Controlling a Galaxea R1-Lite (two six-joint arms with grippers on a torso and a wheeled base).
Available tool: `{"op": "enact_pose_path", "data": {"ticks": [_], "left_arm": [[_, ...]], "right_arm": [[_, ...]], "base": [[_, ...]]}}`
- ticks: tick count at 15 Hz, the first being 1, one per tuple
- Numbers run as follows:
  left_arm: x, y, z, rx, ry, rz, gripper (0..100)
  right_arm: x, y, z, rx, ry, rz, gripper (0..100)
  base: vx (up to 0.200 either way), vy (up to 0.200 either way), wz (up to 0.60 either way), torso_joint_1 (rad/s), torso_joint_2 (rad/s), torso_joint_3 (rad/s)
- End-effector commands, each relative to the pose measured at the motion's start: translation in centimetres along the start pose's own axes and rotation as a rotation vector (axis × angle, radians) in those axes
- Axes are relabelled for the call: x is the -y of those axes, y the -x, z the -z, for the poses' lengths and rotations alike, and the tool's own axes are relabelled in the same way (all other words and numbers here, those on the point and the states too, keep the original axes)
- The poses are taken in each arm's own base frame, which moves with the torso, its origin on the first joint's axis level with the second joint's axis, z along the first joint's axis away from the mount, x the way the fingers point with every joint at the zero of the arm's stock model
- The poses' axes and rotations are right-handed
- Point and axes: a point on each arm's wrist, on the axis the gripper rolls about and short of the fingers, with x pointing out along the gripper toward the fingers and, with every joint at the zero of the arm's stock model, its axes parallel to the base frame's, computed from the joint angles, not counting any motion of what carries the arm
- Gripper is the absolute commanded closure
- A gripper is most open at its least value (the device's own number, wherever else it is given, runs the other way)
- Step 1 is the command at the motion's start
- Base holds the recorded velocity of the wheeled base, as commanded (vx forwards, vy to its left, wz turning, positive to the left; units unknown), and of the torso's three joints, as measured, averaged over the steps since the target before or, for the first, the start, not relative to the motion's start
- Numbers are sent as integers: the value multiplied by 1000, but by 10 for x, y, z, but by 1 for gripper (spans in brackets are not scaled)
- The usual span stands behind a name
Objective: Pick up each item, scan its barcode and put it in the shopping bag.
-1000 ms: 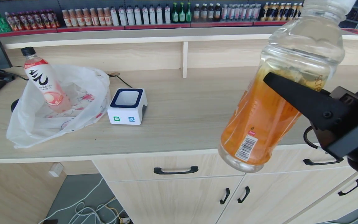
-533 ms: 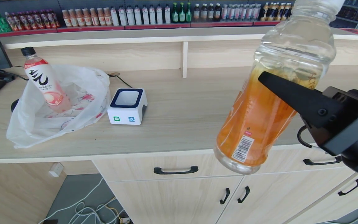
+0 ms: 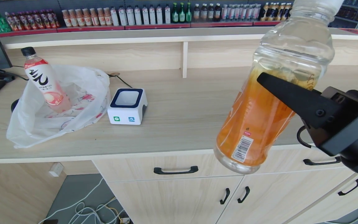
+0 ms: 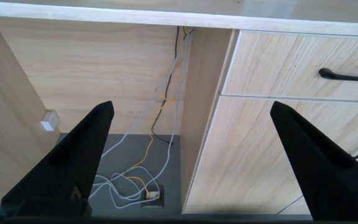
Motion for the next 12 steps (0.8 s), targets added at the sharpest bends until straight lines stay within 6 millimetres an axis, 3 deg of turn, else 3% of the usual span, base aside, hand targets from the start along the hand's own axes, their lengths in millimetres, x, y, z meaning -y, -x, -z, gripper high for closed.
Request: {"op": "enact_pose_path", "data": {"ticks": [1, 5, 12], "left_arm": [[0, 0, 0, 0, -1, -1, 0], [0, 0, 0, 0, -1, -1, 0], [0, 0, 0, 0, -1, 0, 0]], "right_arm": [[0, 1, 2, -7, 10, 8, 100], [-18, 4, 3, 9, -17, 29, 100], [-16, 2, 11, -15, 12, 62, 100]], "base": [[0, 0, 0, 0, 0, 0], [0, 0, 0, 0, 0, 0], [0, 0, 0, 0, 0, 0]]}}
